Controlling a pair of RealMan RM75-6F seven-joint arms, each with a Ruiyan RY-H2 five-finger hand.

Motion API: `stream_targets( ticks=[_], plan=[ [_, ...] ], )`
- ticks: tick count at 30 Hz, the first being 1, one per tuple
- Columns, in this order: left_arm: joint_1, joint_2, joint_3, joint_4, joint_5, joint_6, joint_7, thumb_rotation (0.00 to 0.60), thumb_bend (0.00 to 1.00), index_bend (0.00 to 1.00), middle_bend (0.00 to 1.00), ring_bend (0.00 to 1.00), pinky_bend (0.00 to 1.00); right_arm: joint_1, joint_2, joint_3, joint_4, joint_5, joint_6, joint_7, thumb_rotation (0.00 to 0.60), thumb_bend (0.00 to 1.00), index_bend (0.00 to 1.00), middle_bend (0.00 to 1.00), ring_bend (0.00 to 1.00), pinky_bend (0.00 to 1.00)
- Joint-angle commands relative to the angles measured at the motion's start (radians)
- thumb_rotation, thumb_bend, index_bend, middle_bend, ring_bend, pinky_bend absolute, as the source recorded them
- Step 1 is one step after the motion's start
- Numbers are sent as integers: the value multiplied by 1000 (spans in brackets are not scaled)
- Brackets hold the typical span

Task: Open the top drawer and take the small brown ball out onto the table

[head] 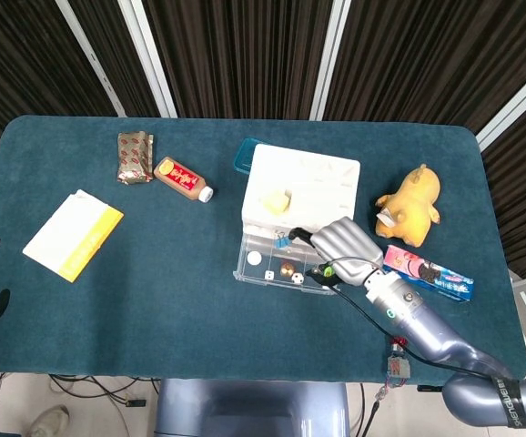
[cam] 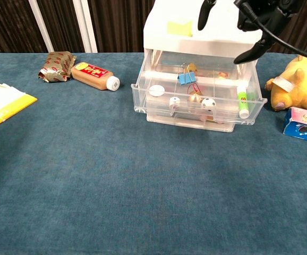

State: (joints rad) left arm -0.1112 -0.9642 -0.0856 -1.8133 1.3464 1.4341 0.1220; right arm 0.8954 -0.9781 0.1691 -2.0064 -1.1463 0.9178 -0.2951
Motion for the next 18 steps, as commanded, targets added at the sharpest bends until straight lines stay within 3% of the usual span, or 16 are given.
stream_targets(
  ticks=[1,10,18],
  plan=[
    [-1,3,1,-3,-1,-5,-6,600,378,95,0,0,0,14,-23,-14,68,-104,-17,-27,600,249,308,984,1000,1000],
    [-1,7,1,-5,-1,-3,-4,600,378,95,0,0,0,40,-108,-20,144,-206,-37,-45,600,250,308,986,1000,1000],
    [-1,7,-1,-2,-7,-4,-3,600,378,95,0,0,0,77,-140,-23,189,-196,-114,-64,600,249,307,987,1000,1000]
  ],
)
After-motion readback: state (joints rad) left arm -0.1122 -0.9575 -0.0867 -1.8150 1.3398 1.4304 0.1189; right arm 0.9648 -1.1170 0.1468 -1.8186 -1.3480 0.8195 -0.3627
